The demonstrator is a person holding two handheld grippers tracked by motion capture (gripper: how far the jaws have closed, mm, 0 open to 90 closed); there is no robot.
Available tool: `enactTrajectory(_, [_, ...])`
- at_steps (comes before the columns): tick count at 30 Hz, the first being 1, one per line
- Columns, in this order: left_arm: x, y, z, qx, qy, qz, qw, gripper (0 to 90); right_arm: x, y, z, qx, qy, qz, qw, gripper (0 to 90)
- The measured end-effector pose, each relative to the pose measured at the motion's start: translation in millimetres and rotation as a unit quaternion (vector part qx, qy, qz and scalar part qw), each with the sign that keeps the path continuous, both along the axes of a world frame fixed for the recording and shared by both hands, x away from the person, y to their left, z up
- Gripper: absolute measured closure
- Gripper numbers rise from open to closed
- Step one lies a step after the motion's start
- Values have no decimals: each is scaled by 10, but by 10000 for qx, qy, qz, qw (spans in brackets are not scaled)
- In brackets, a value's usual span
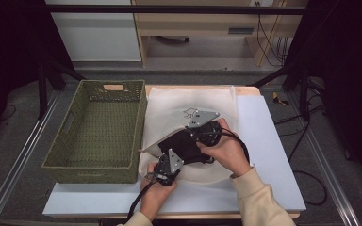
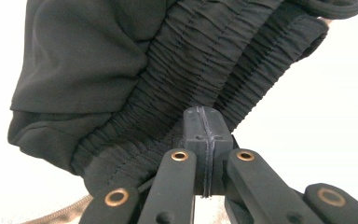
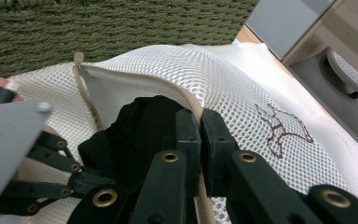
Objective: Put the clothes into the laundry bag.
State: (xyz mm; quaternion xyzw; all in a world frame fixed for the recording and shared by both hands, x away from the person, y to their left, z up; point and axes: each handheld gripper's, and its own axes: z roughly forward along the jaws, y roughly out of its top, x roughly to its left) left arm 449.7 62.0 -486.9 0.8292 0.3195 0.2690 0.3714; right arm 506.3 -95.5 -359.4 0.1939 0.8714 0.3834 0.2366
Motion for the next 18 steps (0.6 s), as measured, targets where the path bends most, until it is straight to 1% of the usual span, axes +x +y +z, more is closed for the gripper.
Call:
enactTrajectory(1, [6,-10,0,52,-18,-9,10000,900,-1,4,-1,6,-1,-4,10000,870])
enactTrajectory(5, [36,-33,2,101,-4,-11,9999,900,1,8,12,6,-9,6,10000,870])
enactTrajectory(9, [78,-60,9,196,0,-36,9998,900,-3,7,39,20,-23,9,10000,870])
enactTrajectory(14, [118,-81,5,193,-19,-19,9998,900,3,15,45,-4,-8,11,10000,871])
enactTrajectory(18, [154,-94,7,235,-45,-19,9997,900,8,32,74,-26,-1,21,10000,870])
